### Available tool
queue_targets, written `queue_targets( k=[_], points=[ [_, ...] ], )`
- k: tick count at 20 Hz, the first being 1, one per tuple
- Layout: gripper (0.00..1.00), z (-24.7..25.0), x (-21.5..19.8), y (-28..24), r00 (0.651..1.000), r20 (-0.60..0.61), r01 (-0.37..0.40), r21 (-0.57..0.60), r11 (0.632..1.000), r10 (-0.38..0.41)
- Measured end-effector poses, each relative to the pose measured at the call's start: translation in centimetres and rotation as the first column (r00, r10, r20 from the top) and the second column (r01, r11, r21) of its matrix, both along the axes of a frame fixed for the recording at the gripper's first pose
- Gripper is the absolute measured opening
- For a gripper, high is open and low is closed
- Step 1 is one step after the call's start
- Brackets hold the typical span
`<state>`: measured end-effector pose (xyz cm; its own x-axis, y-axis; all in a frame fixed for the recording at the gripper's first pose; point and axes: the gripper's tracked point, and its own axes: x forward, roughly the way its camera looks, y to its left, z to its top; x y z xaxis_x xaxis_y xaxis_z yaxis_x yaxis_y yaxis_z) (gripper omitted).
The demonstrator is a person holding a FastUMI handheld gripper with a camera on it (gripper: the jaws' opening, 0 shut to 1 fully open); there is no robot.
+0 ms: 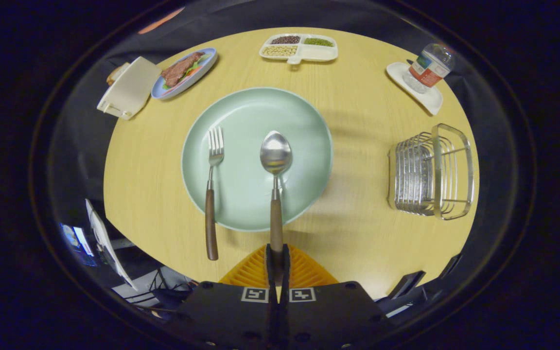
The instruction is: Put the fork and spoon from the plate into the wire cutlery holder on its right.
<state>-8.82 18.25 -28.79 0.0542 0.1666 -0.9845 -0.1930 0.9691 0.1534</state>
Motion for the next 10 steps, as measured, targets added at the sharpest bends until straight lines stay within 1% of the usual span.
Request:
queue_targets(
  k=[5,10],
  points=[
    [0.01,4.0,0.0,-0.5,0.998,-0.029,0.049,0.083,0.995,-0.046],
    [0.01,8.5,0.2,-2.4,0.997,-0.026,0.073,0.131,0.989,-0.070]
  ],
)
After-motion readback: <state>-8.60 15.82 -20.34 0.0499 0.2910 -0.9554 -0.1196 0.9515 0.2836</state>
